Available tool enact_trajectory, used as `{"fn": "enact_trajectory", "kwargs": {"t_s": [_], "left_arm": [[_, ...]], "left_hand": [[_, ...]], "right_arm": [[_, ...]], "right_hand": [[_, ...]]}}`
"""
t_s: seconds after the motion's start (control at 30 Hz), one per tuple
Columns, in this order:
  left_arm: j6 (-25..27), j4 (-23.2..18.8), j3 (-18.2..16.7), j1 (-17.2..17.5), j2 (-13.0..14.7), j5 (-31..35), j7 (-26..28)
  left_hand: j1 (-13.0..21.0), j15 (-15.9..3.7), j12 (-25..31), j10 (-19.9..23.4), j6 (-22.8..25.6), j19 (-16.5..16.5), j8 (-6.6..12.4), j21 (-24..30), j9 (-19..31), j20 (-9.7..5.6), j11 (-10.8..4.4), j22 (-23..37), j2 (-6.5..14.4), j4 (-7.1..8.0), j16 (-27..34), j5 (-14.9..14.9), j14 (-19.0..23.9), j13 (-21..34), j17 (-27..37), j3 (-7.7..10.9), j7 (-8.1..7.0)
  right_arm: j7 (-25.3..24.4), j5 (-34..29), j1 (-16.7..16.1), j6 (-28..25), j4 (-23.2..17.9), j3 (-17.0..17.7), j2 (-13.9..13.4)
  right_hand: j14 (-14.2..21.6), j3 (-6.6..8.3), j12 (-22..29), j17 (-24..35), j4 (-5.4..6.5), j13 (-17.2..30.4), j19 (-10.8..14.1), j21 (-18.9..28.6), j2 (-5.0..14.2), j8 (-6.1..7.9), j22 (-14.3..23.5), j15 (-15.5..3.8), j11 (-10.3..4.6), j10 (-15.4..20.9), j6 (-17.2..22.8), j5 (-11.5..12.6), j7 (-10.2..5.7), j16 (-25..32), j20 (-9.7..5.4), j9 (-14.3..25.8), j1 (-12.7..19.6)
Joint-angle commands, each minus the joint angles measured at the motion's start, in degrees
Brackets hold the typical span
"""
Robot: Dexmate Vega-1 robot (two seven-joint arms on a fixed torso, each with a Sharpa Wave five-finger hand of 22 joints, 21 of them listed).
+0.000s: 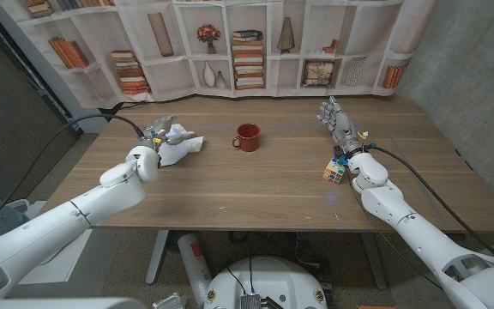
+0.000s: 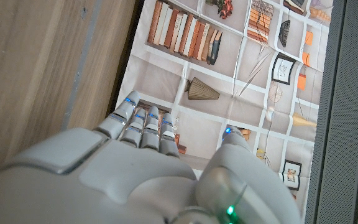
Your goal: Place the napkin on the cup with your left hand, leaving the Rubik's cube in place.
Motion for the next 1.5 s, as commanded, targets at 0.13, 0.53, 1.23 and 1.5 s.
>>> {"fn": "enact_trajectory", "kwargs": {"t_s": [0.13,0.53,1.23,1.5], "left_arm": [[-1.1,2.5,1.3,-1.7,-1.3,-1.4,-1.1],[-0.8,3.6,1.7,-1.8,-1.8,-2.6,-1.1],[-1.6,6.7,3.8,-3.8,-3.0,-3.3,-2.0],[-2.9,9.3,4.6,-4.7,-4.2,-3.7,-1.9]], "left_hand": [[0.4,0.56,0.2,0.1,-0.1,0.2,0.08,-0.2,0.2,0.24,-0.02,0.1,-0.6,-0.06,0.2,0.1,0.1,0.3,0.1,-0.33,-0.23],[0.7,0.62,0.2,0.0,0.0,0.4,0.13,-0.3,0.3,0.23,0.1,0.1,-0.6,-0.17,0.2,0.2,0.1,0.3,0.1,-0.45,-0.19],[1.0,0.7,0.3,0.0,0.0,0.6,0.16,-0.4,0.3,0.24,0.04,0.1,-0.5,-0.32,0.2,0.2,0.1,0.3,0.2,-0.57,-0.19],[1.3,0.68,0.3,0.0,0.0,0.7,0.18,-0.4,0.3,0.24,0.11,0.1,-0.4,-0.4,0.2,0.2,0.0,0.3,0.2,-0.6,-0.23]], "right_arm": [[-0.3,0.0,-0.1,-0.4,-0.1,0.1,-0.1],[0.4,0.1,0.6,-0.3,1.1,-0.2,0.3],[0.1,0.1,0.5,-0.4,1.3,0.1,0.0],[-0.5,0.4,0.1,-1.0,0.5,0.4,-0.3]], "right_hand": [[0.7,0.09,-0.2,0.3,-0.2,0.1,0.4,-0.5,0.52,0.08,0.3,0.2,0.18,0.4,0.5,-0.1,0.1,0.1,-0.1,0.2,0.2],[0.6,0.05,-0.2,0.3,-0.26,0.1,0.5,-0.8,0.59,0.08,0.4,0.13,0.25,0.5,0.6,-0.1,0.11,0.0,-0.11,0.2,0.2],[0.7,0.01,-0.2,0.3,-0.38,0.1,0.6,-1.2,0.74,0.09,0.4,0.17,0.18,0.6,0.6,-0.1,0.09,0.0,-0.07,0.2,0.2],[0.7,-0.01,-0.2,0.3,-0.43,0.1,0.7,-1.3,0.77,0.08,0.4,0.14,0.25,0.6,0.6,-0.1,0.07,0.0,-0.08,0.2,0.2]]}}
